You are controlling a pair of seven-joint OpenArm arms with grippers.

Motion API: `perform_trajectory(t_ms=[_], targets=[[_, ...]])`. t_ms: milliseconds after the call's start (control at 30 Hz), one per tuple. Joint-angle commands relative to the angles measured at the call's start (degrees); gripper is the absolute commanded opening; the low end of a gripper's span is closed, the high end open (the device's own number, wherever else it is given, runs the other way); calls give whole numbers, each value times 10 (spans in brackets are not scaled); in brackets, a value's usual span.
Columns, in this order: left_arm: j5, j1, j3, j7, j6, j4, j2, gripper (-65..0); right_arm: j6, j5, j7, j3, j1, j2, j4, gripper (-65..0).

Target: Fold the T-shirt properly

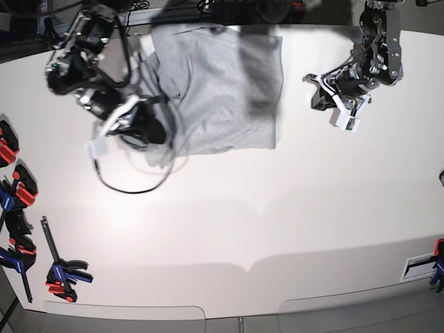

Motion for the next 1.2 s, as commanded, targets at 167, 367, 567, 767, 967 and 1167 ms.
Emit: perform_trajectory(t_ms=[167, 367, 567, 767, 967, 1167], targets=[[6, 0, -1, 8, -2, 3, -5, -650, 7, -76, 61, -137, 5, -47, 19, -650], [5, 0, -1, 8, -2, 3, -5, -650, 7, -264, 142, -292, 5, -79, 19, -650], [5, 0, -1, 8, -2, 3, -5, -650, -64, -403, 191, -420, 5, -79, 14, -650], [5, 0, -1, 8, -2, 3, -5, -650, -98, -466, 230, -507, 5, -79, -27, -650], [1, 0, -1, 8, -2, 3, -5, -650, -98, -466, 254, -559, 5, -79, -57, -650], [-22, 0, -1, 8, -2, 3, -5, -650, -98, -465, 261, -579, 5, -79, -57, -650]])
